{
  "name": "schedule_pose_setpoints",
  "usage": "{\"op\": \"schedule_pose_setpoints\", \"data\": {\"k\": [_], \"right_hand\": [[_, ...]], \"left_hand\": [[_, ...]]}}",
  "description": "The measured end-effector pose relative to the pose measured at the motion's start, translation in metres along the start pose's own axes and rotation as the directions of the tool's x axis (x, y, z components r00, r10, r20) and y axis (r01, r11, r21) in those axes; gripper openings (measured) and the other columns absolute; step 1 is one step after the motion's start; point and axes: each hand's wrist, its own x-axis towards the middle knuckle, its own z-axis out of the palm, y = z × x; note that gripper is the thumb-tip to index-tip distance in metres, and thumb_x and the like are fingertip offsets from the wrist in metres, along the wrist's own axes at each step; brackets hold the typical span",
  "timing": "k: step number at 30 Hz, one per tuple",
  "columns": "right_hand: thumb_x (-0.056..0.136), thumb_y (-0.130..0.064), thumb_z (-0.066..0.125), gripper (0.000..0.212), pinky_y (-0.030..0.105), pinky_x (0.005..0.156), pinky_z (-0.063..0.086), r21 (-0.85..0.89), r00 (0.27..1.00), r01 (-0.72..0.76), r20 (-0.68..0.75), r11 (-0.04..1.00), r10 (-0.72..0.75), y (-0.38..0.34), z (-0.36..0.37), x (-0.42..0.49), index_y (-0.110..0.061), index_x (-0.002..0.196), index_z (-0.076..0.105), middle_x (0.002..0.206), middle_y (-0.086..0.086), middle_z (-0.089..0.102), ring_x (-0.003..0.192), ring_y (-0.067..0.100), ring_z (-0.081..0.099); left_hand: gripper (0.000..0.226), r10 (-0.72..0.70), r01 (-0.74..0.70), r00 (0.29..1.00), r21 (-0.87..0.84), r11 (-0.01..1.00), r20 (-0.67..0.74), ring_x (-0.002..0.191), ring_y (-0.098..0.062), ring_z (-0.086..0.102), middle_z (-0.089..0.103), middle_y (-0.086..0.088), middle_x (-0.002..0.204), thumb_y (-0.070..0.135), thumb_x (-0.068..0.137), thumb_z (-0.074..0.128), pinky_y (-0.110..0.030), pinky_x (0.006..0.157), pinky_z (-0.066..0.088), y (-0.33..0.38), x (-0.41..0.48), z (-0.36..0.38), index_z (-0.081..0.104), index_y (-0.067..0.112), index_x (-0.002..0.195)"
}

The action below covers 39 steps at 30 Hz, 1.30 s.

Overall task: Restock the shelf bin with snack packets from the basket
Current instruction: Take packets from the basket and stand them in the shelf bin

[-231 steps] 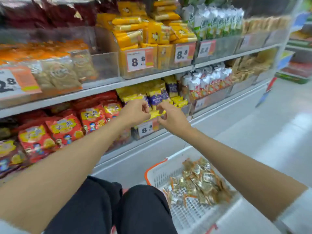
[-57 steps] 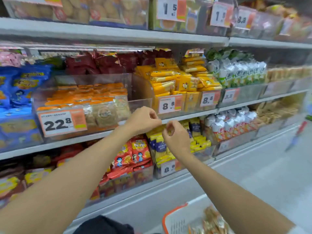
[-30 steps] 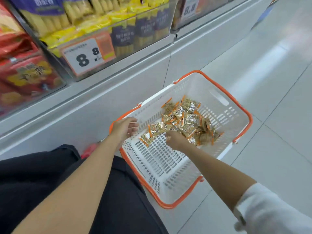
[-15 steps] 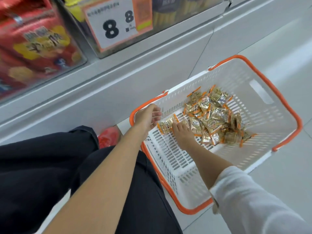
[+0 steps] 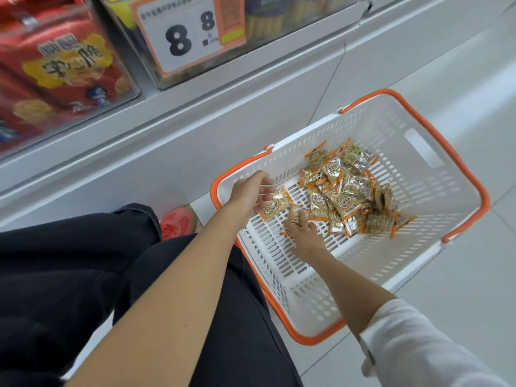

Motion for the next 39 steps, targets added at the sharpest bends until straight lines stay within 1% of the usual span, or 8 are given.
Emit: {"op": "schedule_pose_setpoints", "data": {"k": [5, 11, 17, 23, 26, 30, 33, 39], "right_hand": [[0.082, 0.017, 0.049, 0.070, 0.042, 0.086, 0.053, 0.016, 0.993, -0.040, -0.110, 0.999, 0.042, -0.016, 0.010, -0.005, -0.019, 0.141, 0.037, 0.158, 0.009, -0.004, 0.137, 0.041, 0.023], [0.092, -0.009, 0.056, 0.018, 0.039, 0.084, 0.052, 0.389, 0.934, 0.062, -0.346, 0.919, 0.084, -0.009, 0.000, -0.013, -0.009, 0.108, 0.066, 0.118, 0.004, 0.041, 0.099, 0.027, 0.052], [0.092, -0.011, 0.062, 0.021, 0.036, 0.102, 0.042, 0.234, 0.619, 0.411, -0.781, 0.881, -0.081, -0.032, -0.072, -0.054, -0.011, 0.112, 0.070, 0.137, 0.016, 0.048, 0.125, 0.031, 0.046], [0.087, -0.011, 0.069, 0.028, 0.042, 0.097, 0.045, -0.076, 0.363, 0.595, -0.862, 0.800, -0.352, -0.042, -0.131, -0.089, -0.008, 0.115, 0.067, 0.135, 0.018, 0.049, 0.120, 0.033, 0.051], [0.086, -0.037, 0.068, 0.058, 0.032, 0.107, 0.037, 0.282, 0.481, 0.648, -0.872, 0.707, -0.094, -0.047, -0.163, -0.122, -0.008, 0.131, 0.046, 0.141, 0.004, 0.039, 0.134, 0.019, 0.040], [0.081, -0.050, 0.072, 0.059, 0.037, 0.093, 0.052, 0.690, 0.758, 0.550, -0.649, 0.472, 0.065, -0.057, -0.229, -0.149, -0.023, 0.128, 0.050, 0.117, -0.006, 0.061, 0.109, 0.011, 0.060], [0.077, -0.027, 0.081, 0.035, 0.055, 0.080, 0.053, 0.624, 0.728, 0.595, -0.686, 0.507, -0.010, -0.058, -0.271, -0.164, -0.007, 0.101, 0.067, 0.089, 0.008, 0.074, 0.084, 0.024, 0.070], [0.071, -0.024, 0.084, 0.035, 0.047, 0.074, 0.054, 0.591, 0.690, 0.651, -0.722, 0.477, -0.047, -0.069, -0.348, -0.215, -0.003, 0.094, 0.068, 0.084, 0.018, 0.070, 0.073, 0.021, 0.063]], "left_hand": [[0.031, 0.005, -0.005, 1.000, -0.021, 1.000, -0.020, 0.066, -0.011, 0.058, 0.069, -0.003, 0.085, 0.027, 0.090, 0.054, -0.020, 0.059, 0.046, 0.000, 0.004, -0.005, 0.069, 0.006, 0.108], [0.024, -0.002, 0.001, 1.000, -0.024, 1.000, -0.030, 0.067, -0.013, 0.057, 0.067, -0.004, 0.082, 0.021, 0.090, 0.055, -0.021, 0.061, 0.049, -0.001, 0.006, -0.001, 0.068, 0.006, 0.103], [0.032, 0.140, -0.138, 0.990, 0.206, 0.969, 0.003, 0.097, -0.017, 0.055, 0.057, -0.003, 0.105, 0.029, 0.095, 0.059, -0.033, 0.091, 0.052, 0.004, 0.003, 0.009, 0.057, 0.011, 0.121], [0.025, 0.275, -0.302, 0.948, 0.191, 0.934, 0.158, 0.086, -0.017, 0.066, 0.069, -0.007, 0.096, 0.022, 0.090, 0.068, -0.031, 0.079, 0.058, 0.038, -0.027, 0.011, 0.068, 0.007, 0.110], [0.028, 0.376, -0.391, 0.919, 0.172, 0.904, 0.116, 0.092, -0.023, 0.068, 0.070, -0.015, 0.106, 0.015, 0.089, 0.068, -0.032, 0.080, 0.059, 0.063, -0.049, 0.008, 0.065, 0.001, 0.113], [0.023, 0.460, -0.507, 0.853, 0.180, 0.843, 0.246, 0.082, -0.018, 0.068, 0.071, -0.012, 0.098, 0.012, 0.091, 0.065, -0.027, 0.079, 0.058, 0.108, -0.094, 0.010, 0.065, 0.002, 0.112], [0.019, 0.507, -0.592, 0.794, 0.239, 0.769, 0.335, 0.076, -0.017, 0.066, 0.068, -0.012, 0.093, 0.011, 0.091, 0.064, -0.024, 0.073, 0.059, 0.138, -0.134, 0.015, 0.065, 0.006, 0.110], [0.014, 0.696, -0.714, 0.700, 0.136, 0.686, 0.163, 0.068, -0.016, 0.065, 0.068, -0.009, 0.083, 0.007, 0.083, 0.074, -0.021, 0.062, 0.058, 0.184, -0.201, 0.011, 0.069, 0.005, 0.095]]}}
